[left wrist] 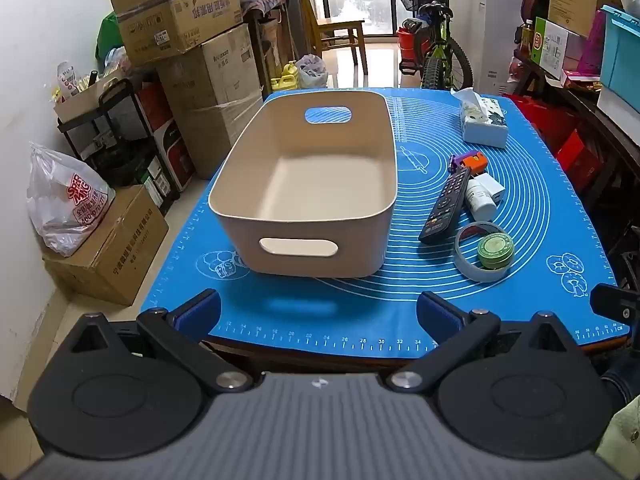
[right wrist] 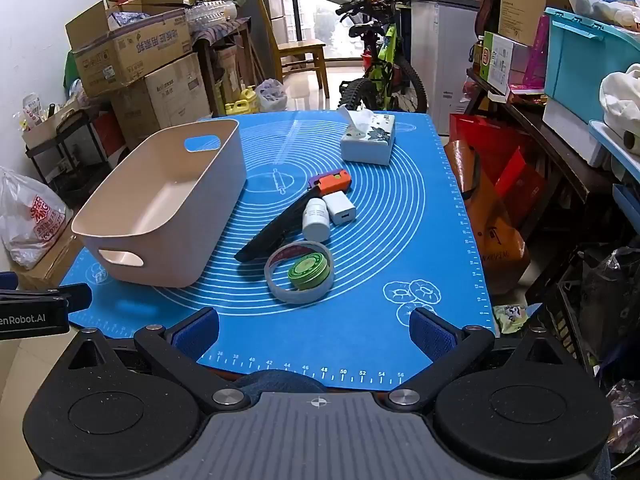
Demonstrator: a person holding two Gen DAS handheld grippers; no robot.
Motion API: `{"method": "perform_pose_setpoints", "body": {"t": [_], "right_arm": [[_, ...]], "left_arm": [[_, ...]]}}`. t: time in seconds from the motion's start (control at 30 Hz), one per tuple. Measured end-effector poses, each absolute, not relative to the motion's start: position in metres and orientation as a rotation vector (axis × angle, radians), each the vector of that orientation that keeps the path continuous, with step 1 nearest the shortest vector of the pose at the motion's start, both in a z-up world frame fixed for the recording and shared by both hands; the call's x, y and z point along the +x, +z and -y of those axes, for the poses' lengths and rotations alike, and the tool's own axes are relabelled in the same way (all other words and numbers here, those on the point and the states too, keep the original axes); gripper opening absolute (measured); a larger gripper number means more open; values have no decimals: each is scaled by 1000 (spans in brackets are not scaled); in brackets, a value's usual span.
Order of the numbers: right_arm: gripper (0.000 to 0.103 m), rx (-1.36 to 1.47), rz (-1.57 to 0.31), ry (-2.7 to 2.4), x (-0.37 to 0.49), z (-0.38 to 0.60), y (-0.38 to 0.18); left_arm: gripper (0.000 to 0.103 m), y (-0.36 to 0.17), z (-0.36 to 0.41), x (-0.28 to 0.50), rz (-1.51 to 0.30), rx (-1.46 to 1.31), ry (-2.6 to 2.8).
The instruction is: Organize rigid objects
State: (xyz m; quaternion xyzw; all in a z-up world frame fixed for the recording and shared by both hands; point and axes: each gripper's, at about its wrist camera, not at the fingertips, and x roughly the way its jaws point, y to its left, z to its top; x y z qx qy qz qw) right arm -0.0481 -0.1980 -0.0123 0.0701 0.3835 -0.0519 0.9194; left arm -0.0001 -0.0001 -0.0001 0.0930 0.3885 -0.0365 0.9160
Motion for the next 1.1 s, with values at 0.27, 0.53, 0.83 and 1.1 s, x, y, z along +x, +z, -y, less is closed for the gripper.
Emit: {"method": "perform_pose_setpoints", "body": {"t": [0.27, 0.53, 0.83, 1.1], "right_arm": [[100, 146, -786, -106, -49, 199, -12], [100, 147, -787, -106, -49, 199, -12], [101, 146, -787, -106, -49, 199, -12], [101, 139, -790, -107, -49, 198, -13]], "left_arm": [[103, 0, 0, -1, -798, 191, -72], [103, 0, 1, -1, -801, 193, -71], [103, -2, 0, -1, -800, 194, -77], [103, -2, 3, 0, -798, 202, -79]]}}
